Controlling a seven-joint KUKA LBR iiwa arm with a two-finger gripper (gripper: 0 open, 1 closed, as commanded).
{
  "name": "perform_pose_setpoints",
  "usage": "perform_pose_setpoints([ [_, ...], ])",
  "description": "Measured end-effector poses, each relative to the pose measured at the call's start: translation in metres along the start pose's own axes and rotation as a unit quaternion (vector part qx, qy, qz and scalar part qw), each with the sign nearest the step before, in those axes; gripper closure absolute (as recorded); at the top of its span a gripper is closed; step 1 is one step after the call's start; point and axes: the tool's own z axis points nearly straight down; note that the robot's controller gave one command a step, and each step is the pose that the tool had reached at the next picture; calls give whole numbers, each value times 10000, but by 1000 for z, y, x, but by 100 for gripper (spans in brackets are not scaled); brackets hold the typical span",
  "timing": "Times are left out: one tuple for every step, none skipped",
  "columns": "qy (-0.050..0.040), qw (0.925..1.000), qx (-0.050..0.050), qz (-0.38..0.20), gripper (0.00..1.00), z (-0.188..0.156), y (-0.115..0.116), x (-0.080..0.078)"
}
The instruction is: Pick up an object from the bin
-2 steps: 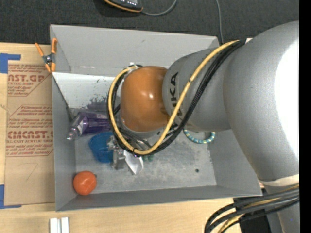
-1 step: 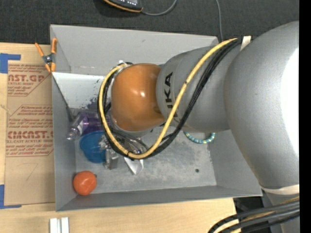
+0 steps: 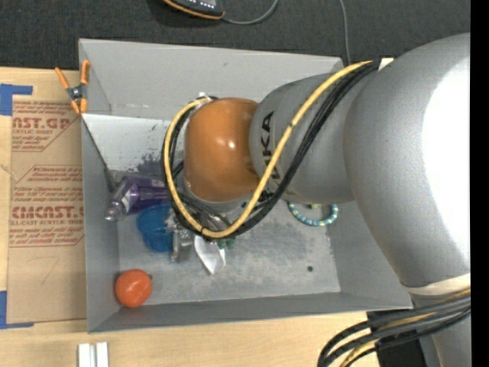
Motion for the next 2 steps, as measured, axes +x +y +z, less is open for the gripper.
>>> perform_pose_setpoints([
  [-3, 9999, 2, 101, 100, 0, -4, -2],
  [26, 10000, 14, 84, 100, -6, -3, 2],
])
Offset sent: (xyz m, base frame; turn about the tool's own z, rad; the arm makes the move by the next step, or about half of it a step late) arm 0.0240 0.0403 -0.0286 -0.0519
